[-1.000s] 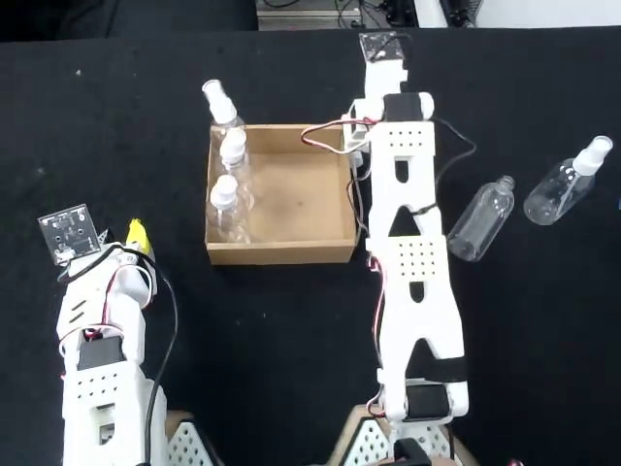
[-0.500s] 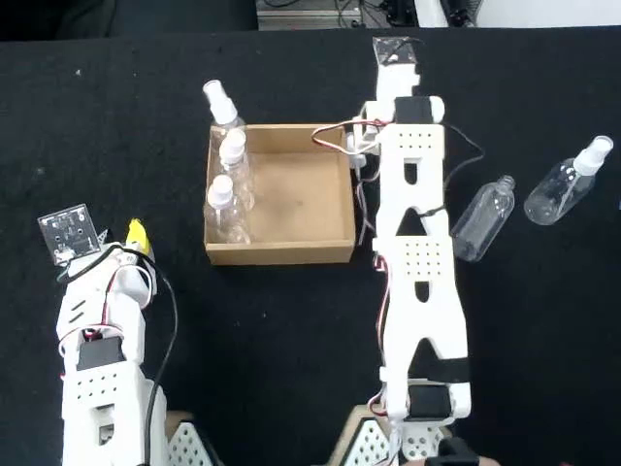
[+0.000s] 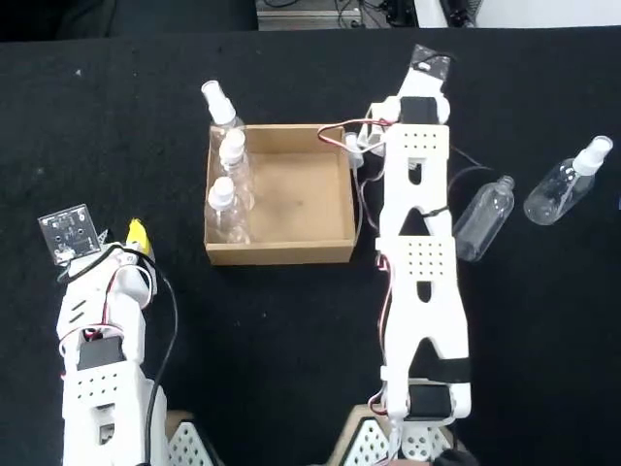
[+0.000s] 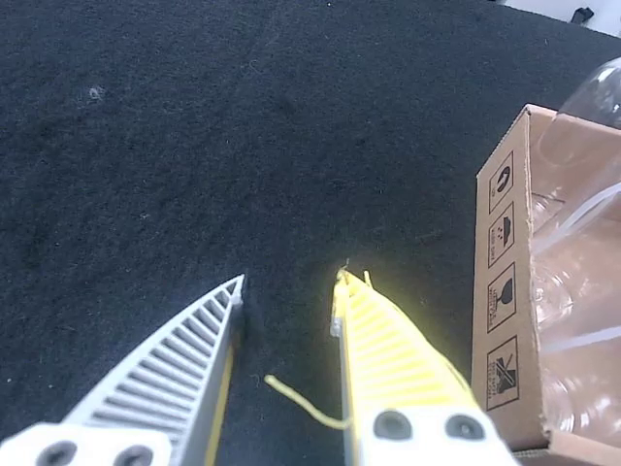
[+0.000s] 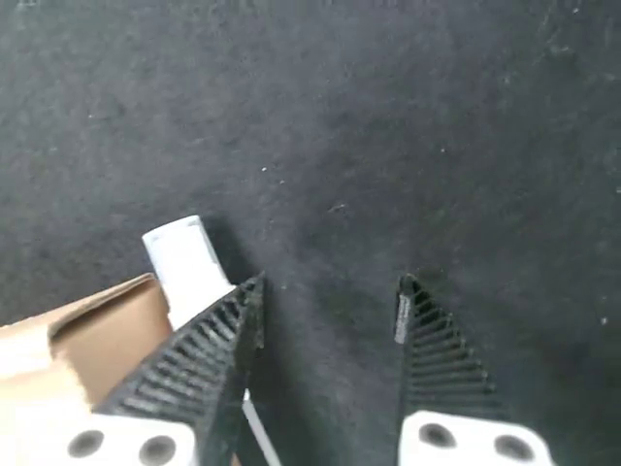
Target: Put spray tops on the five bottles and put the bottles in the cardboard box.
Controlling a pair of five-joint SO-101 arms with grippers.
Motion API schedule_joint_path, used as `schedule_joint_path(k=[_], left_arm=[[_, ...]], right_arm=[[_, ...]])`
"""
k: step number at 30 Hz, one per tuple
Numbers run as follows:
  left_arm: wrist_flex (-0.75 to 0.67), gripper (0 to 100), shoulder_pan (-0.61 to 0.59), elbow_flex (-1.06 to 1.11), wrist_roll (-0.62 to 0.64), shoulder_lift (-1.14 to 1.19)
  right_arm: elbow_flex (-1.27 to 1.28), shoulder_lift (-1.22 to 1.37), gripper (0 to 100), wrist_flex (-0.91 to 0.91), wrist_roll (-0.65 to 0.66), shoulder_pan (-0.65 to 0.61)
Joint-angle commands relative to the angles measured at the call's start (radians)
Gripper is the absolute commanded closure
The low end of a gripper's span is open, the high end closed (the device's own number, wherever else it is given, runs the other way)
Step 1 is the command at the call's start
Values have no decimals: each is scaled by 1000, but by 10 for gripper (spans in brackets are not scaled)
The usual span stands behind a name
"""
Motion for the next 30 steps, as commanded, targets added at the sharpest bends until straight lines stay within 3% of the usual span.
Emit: schedule_joint_path(k=[1,10,16,30], left_arm=[[-25,870,-8,-10,-9,-17],[-25,870,-8,-10,-9,-17],[-25,870,-8,-10,-9,-17],[-25,870,-8,-10,-9,-17]], right_arm=[[-44,-77,815,-8,-20,-37],[-44,-77,815,-38,-25,-40],[-41,-101,815,-37,-121,-49],[-41,-85,815,-51,-173,-78]])
